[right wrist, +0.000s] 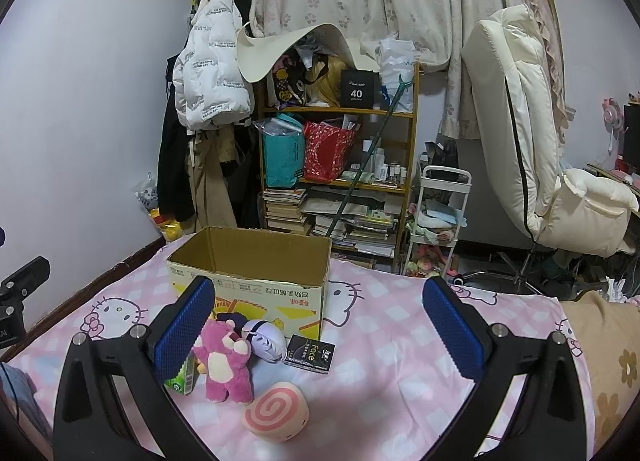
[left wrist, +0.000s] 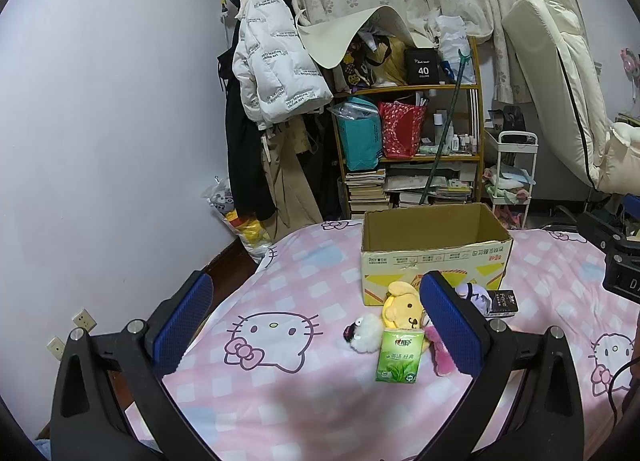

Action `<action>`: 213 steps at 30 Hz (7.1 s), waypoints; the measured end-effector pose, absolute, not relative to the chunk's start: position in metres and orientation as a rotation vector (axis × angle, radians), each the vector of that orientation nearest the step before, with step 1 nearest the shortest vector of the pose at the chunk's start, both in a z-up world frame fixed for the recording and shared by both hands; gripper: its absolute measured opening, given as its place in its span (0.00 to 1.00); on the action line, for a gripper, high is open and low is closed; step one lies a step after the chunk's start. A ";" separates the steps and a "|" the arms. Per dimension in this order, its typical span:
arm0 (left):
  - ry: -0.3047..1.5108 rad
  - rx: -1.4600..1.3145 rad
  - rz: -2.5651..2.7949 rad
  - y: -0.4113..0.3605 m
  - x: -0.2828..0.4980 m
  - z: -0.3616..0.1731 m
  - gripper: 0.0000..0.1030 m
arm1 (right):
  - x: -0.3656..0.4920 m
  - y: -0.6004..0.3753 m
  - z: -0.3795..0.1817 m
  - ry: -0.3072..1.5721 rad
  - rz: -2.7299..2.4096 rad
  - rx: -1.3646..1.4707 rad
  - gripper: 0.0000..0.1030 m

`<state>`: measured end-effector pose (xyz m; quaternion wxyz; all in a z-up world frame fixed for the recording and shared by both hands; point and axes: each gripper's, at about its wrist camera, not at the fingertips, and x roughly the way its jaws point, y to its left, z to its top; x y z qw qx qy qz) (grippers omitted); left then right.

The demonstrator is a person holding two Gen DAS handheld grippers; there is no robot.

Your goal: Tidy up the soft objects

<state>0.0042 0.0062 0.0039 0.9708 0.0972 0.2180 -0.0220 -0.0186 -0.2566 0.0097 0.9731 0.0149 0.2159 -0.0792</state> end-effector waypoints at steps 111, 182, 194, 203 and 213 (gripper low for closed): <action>0.845 0.218 -0.236 -0.053 0.105 -0.161 0.99 | 0.063 -0.259 -0.129 0.903 -0.074 0.200 1.00; 0.296 0.127 -0.213 -0.032 0.037 0.029 0.50 | 0.036 -0.261 -0.008 0.494 0.008 0.148 0.34; 0.205 0.183 -0.241 -0.052 0.071 0.045 0.50 | 0.060 -0.267 0.027 0.380 -0.004 0.056 0.34; 0.213 0.244 -0.247 -0.068 0.107 0.034 0.50 | 0.087 -0.279 0.032 0.363 0.025 0.088 0.35; 0.342 0.264 -0.274 -0.081 0.153 -0.019 0.50 | 0.122 -0.289 -0.001 0.400 0.037 0.182 0.35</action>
